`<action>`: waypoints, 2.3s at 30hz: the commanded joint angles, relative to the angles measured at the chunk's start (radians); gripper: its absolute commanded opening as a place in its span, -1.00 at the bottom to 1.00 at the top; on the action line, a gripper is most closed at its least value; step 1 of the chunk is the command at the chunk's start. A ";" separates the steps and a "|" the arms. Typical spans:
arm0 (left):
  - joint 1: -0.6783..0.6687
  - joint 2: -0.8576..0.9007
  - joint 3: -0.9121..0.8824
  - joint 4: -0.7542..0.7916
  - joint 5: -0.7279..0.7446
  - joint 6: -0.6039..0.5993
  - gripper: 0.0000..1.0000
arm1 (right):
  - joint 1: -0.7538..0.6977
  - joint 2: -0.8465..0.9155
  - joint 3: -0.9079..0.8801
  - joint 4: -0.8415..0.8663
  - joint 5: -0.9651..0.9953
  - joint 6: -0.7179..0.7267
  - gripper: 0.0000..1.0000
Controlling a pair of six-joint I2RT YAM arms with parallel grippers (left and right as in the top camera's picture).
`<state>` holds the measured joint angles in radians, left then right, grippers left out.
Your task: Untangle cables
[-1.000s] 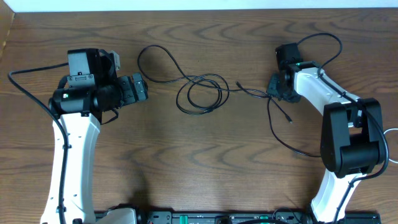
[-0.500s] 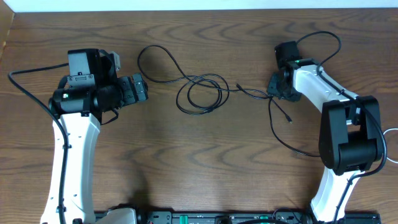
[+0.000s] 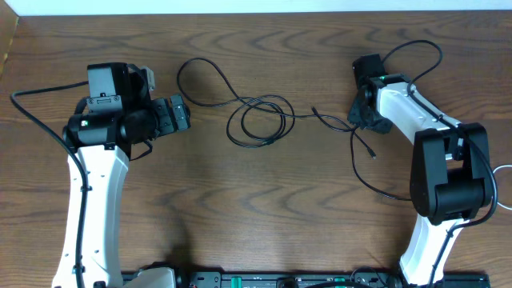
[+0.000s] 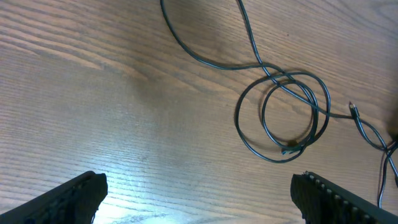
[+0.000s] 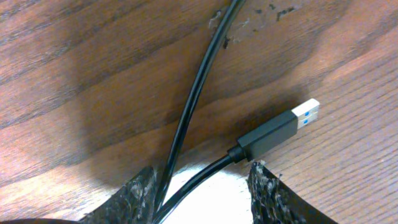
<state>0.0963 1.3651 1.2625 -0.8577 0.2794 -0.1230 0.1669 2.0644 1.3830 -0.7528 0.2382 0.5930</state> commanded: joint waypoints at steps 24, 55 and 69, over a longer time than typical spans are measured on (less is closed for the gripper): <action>0.003 -0.015 -0.004 -0.009 0.001 0.021 0.99 | 0.030 0.098 -0.060 0.035 -0.062 0.102 -0.81; 0.003 -0.015 -0.004 -0.021 0.001 0.024 0.99 | 0.016 -0.299 0.065 -0.086 -0.223 -0.045 -0.98; 0.003 -0.015 -0.004 -0.033 0.002 0.016 0.99 | -0.095 -0.548 0.110 -0.179 -0.219 -0.158 -0.98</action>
<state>0.0963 1.3651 1.2621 -0.8845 0.2798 -0.1078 0.1017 1.5475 1.4708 -0.9123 0.0147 0.4839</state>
